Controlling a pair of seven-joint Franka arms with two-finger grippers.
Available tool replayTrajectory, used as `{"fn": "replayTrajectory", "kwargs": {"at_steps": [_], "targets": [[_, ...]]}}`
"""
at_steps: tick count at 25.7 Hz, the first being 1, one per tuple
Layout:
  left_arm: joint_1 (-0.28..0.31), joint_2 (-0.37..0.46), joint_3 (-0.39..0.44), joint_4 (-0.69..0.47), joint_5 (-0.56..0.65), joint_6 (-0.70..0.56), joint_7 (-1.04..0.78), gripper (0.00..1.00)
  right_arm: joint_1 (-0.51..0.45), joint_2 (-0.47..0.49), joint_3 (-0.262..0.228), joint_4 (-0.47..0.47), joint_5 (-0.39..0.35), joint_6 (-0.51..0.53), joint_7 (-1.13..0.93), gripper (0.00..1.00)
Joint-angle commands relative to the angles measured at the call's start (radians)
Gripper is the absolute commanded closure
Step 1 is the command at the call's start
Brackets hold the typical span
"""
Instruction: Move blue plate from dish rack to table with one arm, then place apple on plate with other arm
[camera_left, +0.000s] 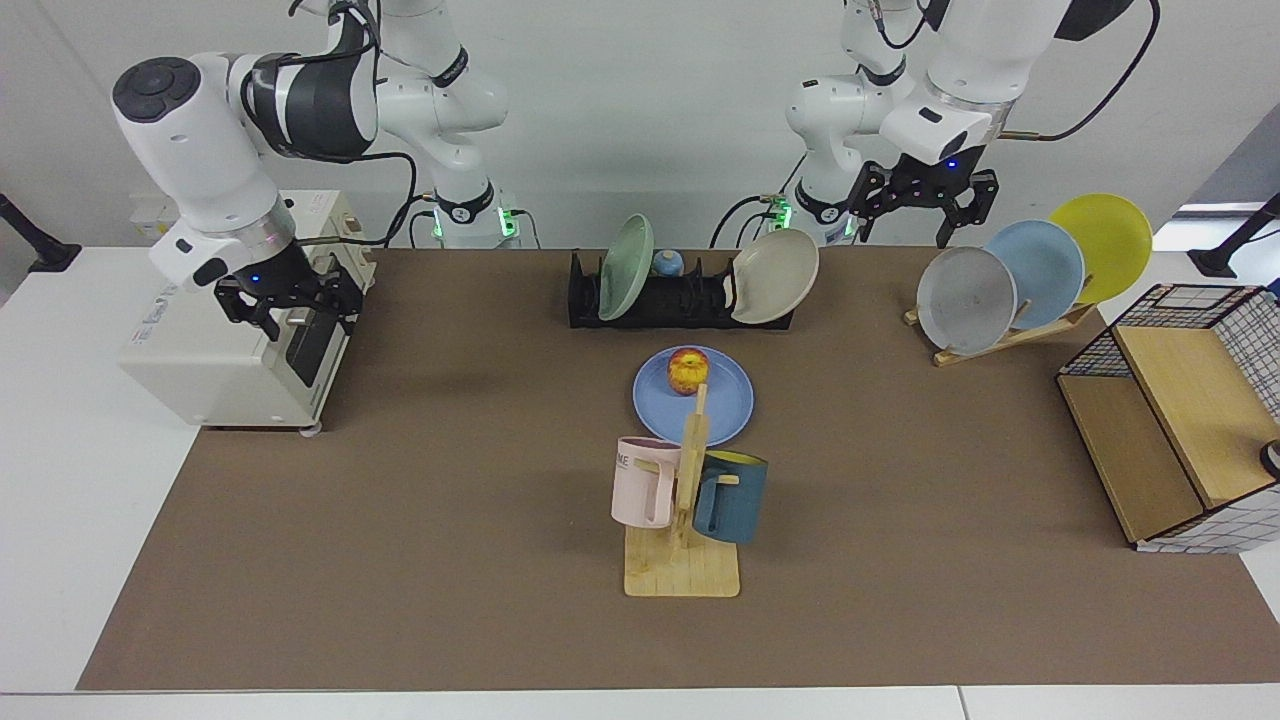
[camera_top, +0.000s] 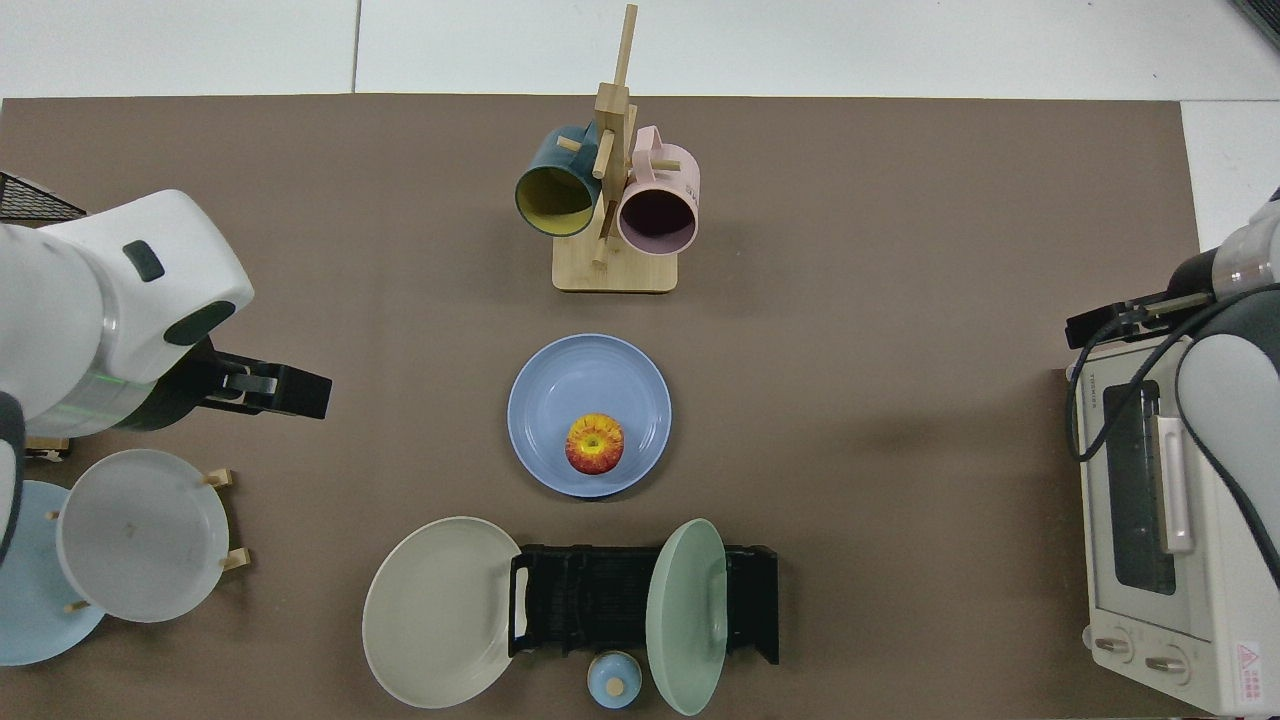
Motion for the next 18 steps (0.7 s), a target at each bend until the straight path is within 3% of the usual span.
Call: {"fn": "replayTrajectory", "kwargs": {"at_steps": [1, 4, 5, 18], "targets": [[-0.032, -0.011, 0.039, -0.007, -0.005, 0.006, 0.004, 0.0, -0.138, -0.038, 0.14, 0.005, 0.006, -0.044, 0.093, 0.0], [-0.05, -0.011, 0.067, -0.007, -0.011, 0.006, 0.004, 0.0, -0.307, -0.041, 0.315, 0.005, -0.007, -0.052, 0.092, 0.0], [-0.059, -0.011, 0.075, -0.007, -0.012, 0.006, 0.002, 0.0, -0.321, -0.043, 0.335, 0.005, -0.007, -0.053, 0.093, 0.0], [-0.064, -0.008, 0.085, -0.006, -0.034, 0.011, 0.002, 0.0, -0.282, -0.043, 0.343, 0.005, -0.008, -0.024, 0.095, 0.0]]}}
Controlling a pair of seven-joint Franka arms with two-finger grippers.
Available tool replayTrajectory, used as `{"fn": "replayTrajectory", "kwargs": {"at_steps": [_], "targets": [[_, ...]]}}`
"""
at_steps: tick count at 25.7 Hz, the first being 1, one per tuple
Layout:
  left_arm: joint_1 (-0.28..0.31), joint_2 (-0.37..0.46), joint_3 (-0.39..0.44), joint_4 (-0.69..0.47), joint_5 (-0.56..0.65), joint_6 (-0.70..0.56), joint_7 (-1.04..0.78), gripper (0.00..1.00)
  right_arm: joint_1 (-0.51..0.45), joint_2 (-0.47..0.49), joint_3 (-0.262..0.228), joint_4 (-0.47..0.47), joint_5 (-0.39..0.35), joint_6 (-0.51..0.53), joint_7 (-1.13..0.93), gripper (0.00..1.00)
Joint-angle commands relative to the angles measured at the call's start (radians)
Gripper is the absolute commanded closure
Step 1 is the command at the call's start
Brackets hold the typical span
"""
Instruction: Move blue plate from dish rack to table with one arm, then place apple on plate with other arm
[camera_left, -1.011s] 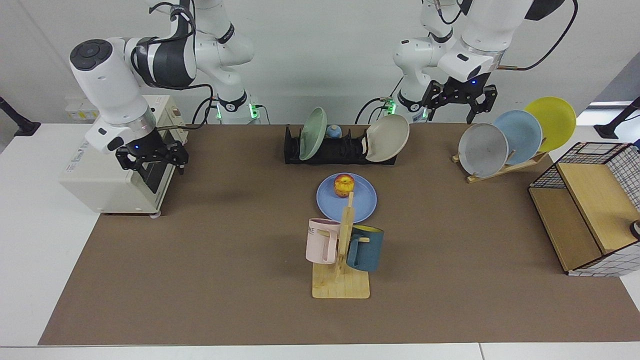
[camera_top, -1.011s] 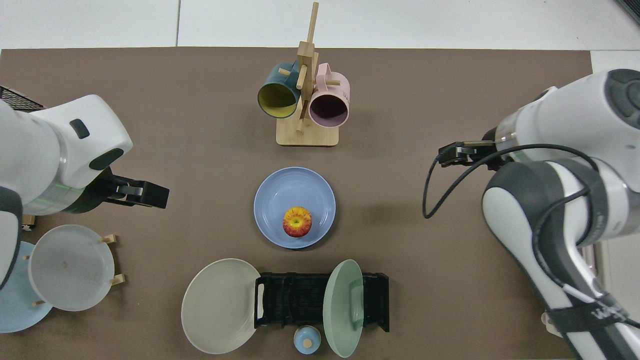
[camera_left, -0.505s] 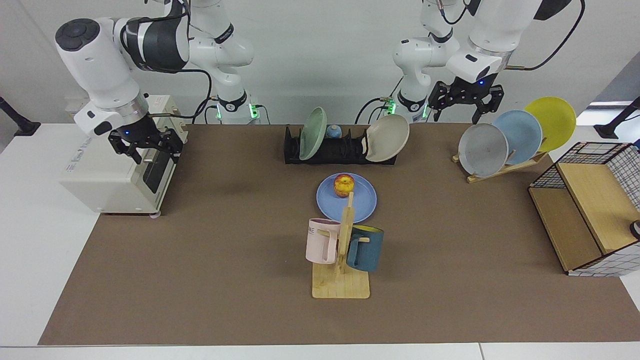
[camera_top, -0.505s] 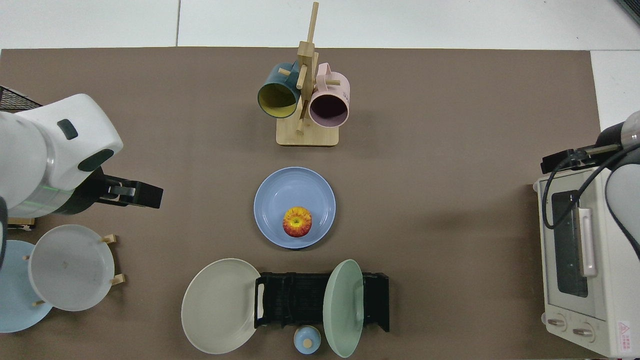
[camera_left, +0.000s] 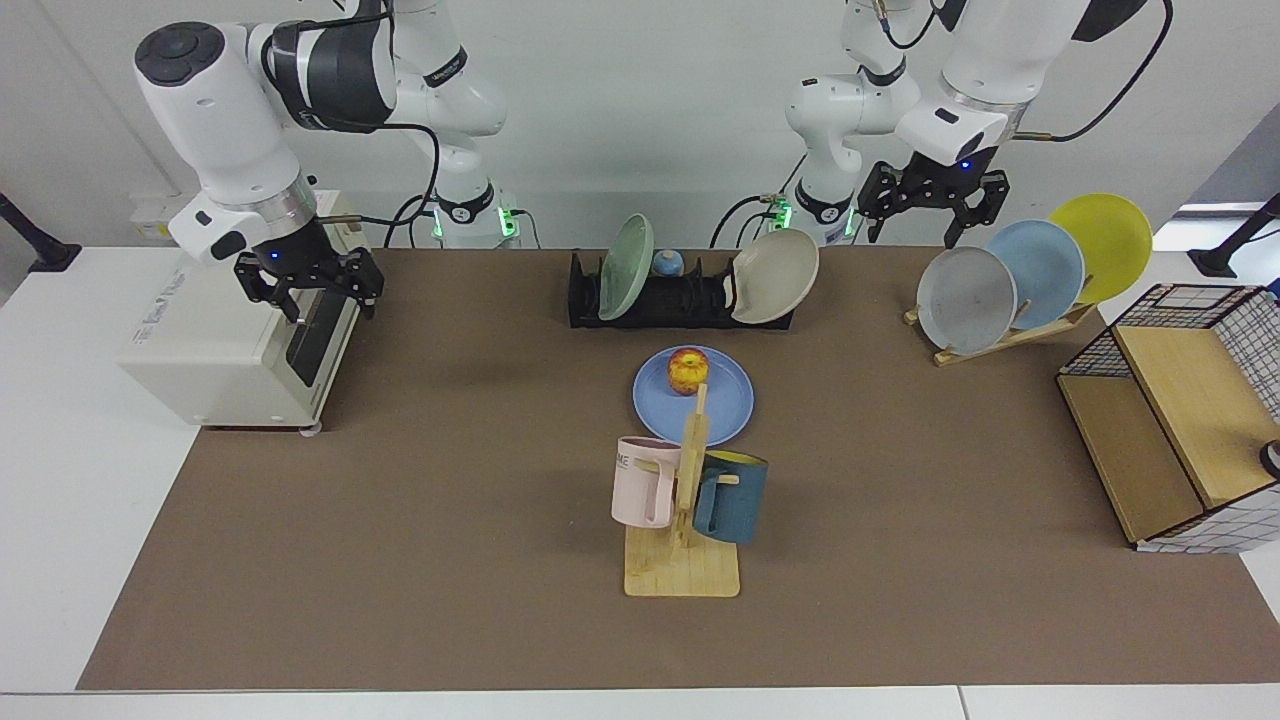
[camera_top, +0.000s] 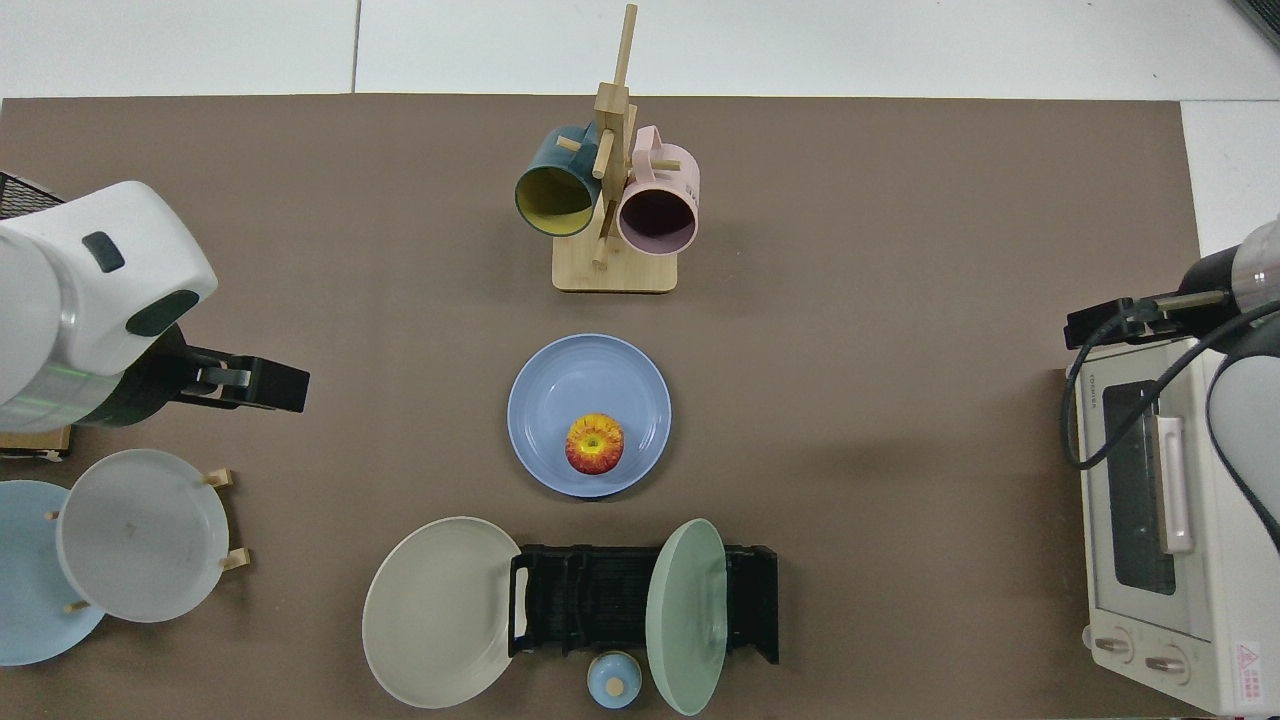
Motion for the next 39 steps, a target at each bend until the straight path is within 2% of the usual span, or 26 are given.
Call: {"fn": "replayTrajectory", "kwargs": {"at_steps": [1, 7, 10, 28, 35, 39], "targets": [[-0.017, -0.007, 0.02, -0.006, -0.02, 0.012, 0.002, 0.0, 0.0, -0.005, 0.007, -0.002, -0.002, 0.014, 0.015, 0.0], [-0.015, 0.012, 0.018, 0.017, -0.019, 0.01, 0.001, 0.0, 0.023, -0.002, 0.014, -0.002, -0.004, 0.051, 0.02, 0.0], [-0.015, 0.038, 0.015, 0.065, -0.019, -0.006, -0.001, 0.0, 0.018, 0.001, 0.014, -0.002, 0.0, 0.072, 0.017, 0.0], [-0.004, 0.048, 0.014, 0.08, -0.016, 0.009, 0.011, 0.0, 0.024, -0.004, 0.014, -0.008, -0.007, 0.058, 0.012, 0.0], [-0.001, 0.042, 0.014, 0.073, -0.004, 0.007, 0.014, 0.0, 0.047, -0.001, -0.001, -0.007, -0.02, 0.06, 0.014, 0.0], [-0.004, 0.039, 0.014, 0.066, -0.002, 0.006, 0.014, 0.0, 0.078, 0.002, -0.033, -0.007, -0.014, 0.072, 0.021, 0.0]]}}
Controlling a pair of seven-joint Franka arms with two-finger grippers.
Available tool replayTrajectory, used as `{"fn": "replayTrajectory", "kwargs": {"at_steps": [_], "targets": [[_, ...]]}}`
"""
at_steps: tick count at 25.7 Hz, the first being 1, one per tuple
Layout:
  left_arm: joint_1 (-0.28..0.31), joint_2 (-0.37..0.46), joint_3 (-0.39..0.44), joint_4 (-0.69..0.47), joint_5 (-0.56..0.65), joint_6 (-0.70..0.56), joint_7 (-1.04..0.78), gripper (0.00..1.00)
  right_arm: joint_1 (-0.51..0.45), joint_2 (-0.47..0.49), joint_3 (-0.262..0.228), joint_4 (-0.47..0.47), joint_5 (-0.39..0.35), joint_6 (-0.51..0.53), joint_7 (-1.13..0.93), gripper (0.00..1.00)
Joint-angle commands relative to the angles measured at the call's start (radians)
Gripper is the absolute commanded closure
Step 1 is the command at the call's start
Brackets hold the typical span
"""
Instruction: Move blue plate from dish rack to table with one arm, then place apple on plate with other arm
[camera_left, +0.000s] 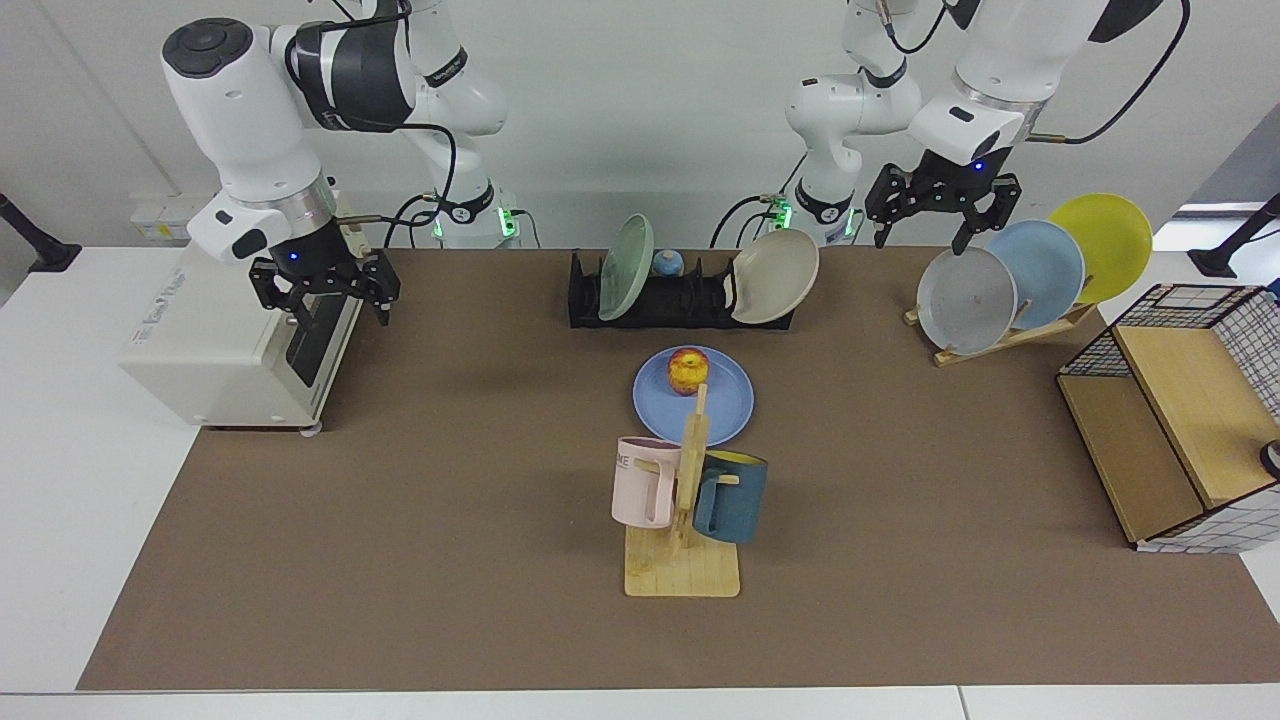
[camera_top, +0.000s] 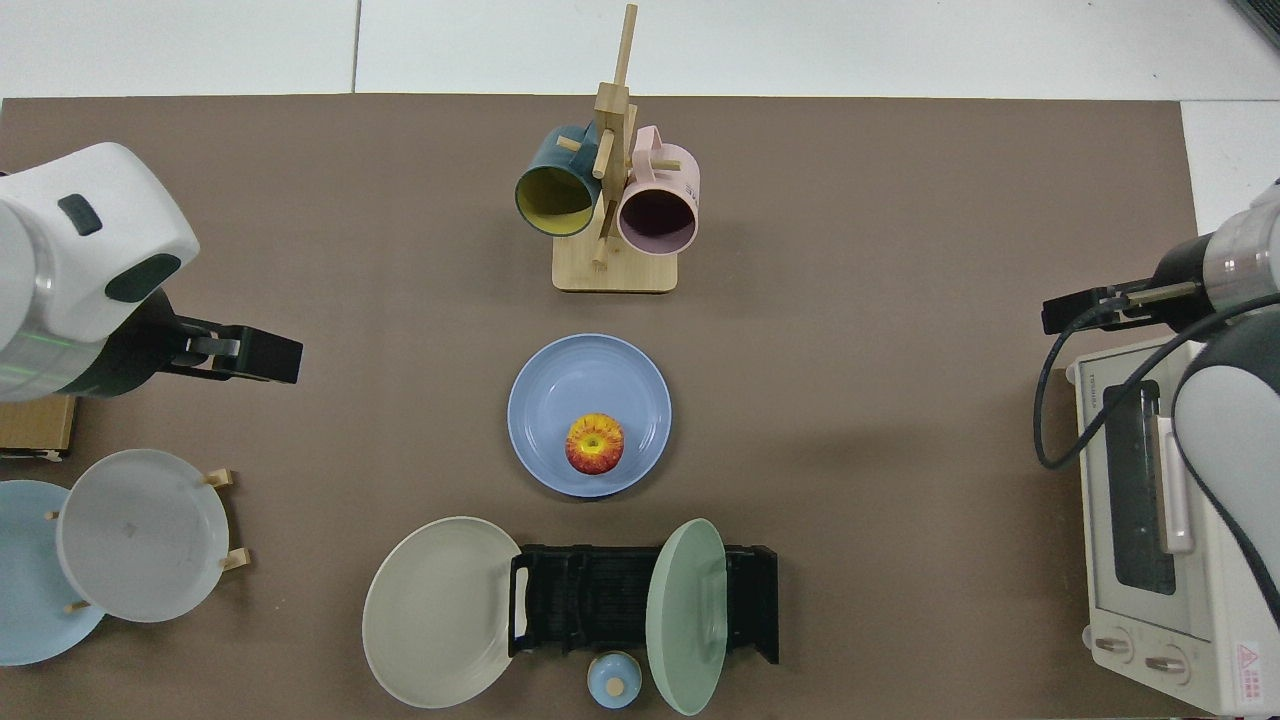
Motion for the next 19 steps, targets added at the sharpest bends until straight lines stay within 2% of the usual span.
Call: {"fn": "replayTrajectory", "kwargs": {"at_steps": [1, 5, 10, 19], "targets": [[-0.003, -0.004, 0.005, 0.001, 0.003, 0.002, 0.013, 0.0, 0.041, 0.002, -0.046, -0.006, -0.012, 0.018, 0.02, 0.0], [-0.011, -0.012, 0.003, -0.014, 0.003, -0.001, 0.004, 0.0, 0.054, 0.001, -0.061, -0.006, -0.012, 0.015, 0.016, 0.0], [-0.006, -0.012, 0.003, -0.014, 0.003, -0.001, 0.004, 0.0, 0.06, -0.012, -0.063, -0.007, -0.012, -0.061, 0.019, 0.0], [0.002, -0.019, 0.005, -0.023, 0.0, 0.0, 0.004, 0.0, 0.075, -0.016, -0.079, -0.012, -0.018, -0.068, 0.019, 0.0]]}}
